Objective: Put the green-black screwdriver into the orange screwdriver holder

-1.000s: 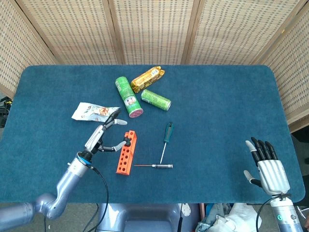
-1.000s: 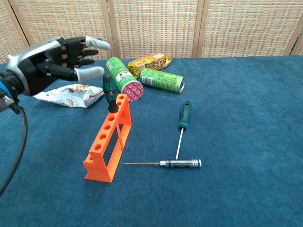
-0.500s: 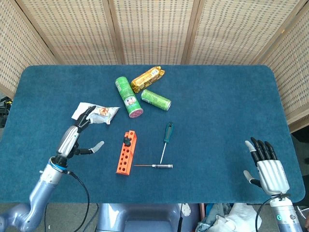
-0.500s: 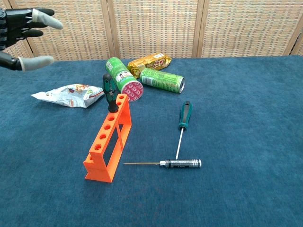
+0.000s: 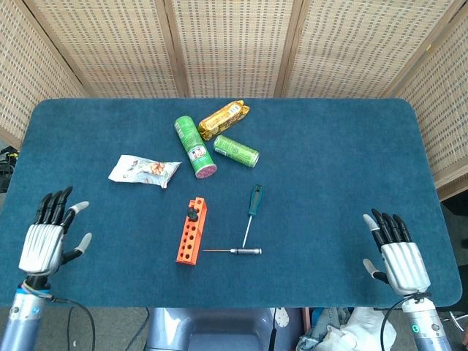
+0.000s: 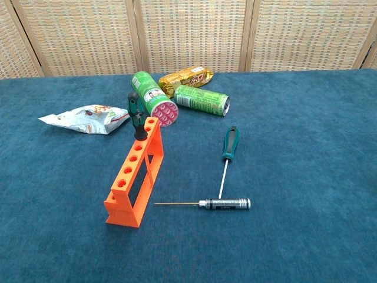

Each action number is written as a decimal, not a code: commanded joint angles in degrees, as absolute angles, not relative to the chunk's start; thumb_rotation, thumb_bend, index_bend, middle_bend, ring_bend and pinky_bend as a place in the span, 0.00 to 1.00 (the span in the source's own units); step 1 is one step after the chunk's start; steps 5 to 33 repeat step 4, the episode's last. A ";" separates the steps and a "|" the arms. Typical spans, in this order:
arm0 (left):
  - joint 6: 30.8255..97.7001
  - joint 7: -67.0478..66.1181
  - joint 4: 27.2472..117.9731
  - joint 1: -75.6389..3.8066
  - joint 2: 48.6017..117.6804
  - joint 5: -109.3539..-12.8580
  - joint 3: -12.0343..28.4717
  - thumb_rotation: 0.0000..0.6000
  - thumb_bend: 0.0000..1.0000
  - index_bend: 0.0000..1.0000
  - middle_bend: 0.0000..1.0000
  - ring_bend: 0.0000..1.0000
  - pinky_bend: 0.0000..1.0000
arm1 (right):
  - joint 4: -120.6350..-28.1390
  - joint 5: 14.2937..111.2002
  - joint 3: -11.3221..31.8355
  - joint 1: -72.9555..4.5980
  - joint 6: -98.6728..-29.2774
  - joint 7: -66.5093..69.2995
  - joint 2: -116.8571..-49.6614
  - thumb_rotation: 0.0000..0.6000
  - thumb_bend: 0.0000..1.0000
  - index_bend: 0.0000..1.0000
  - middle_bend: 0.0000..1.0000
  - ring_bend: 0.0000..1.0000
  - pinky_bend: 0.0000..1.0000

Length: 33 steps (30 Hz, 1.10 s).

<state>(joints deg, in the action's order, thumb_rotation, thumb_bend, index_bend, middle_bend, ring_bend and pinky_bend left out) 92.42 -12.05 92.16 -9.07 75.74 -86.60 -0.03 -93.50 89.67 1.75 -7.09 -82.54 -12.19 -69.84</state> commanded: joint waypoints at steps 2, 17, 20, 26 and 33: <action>94.15 -15.08 92.99 -6.49 75.13 -85.95 -1.22 1.00 0.30 0.21 0.00 0.00 0.00 | -93.26 89.50 1.65 -7.35 -81.99 -12.31 -70.09 1.00 0.24 0.00 0.00 0.00 0.00; 94.00 -15.78 93.30 -6.17 74.98 -85.96 -1.27 1.00 0.30 0.21 0.00 0.00 0.00 | -93.20 89.69 1.62 -7.39 -82.07 -12.27 -70.10 1.00 0.24 0.00 0.00 0.00 0.00; 94.00 -15.78 93.30 -6.17 74.98 -85.96 -1.27 1.00 0.30 0.21 0.00 0.00 0.00 | -93.20 89.69 1.62 -7.39 -82.07 -12.27 -70.10 1.00 0.24 0.00 0.00 0.00 0.00; 94.00 -15.78 93.30 -6.17 74.98 -85.96 -1.27 1.00 0.30 0.21 0.00 0.00 0.00 | -93.20 89.69 1.62 -7.39 -82.07 -12.27 -70.10 1.00 0.24 0.00 0.00 0.00 0.00; 94.00 -15.78 93.30 -6.17 74.98 -85.96 -1.27 1.00 0.30 0.21 0.00 0.00 0.00 | -93.20 89.69 1.62 -7.39 -82.07 -12.27 -70.10 1.00 0.24 0.00 0.00 0.00 0.00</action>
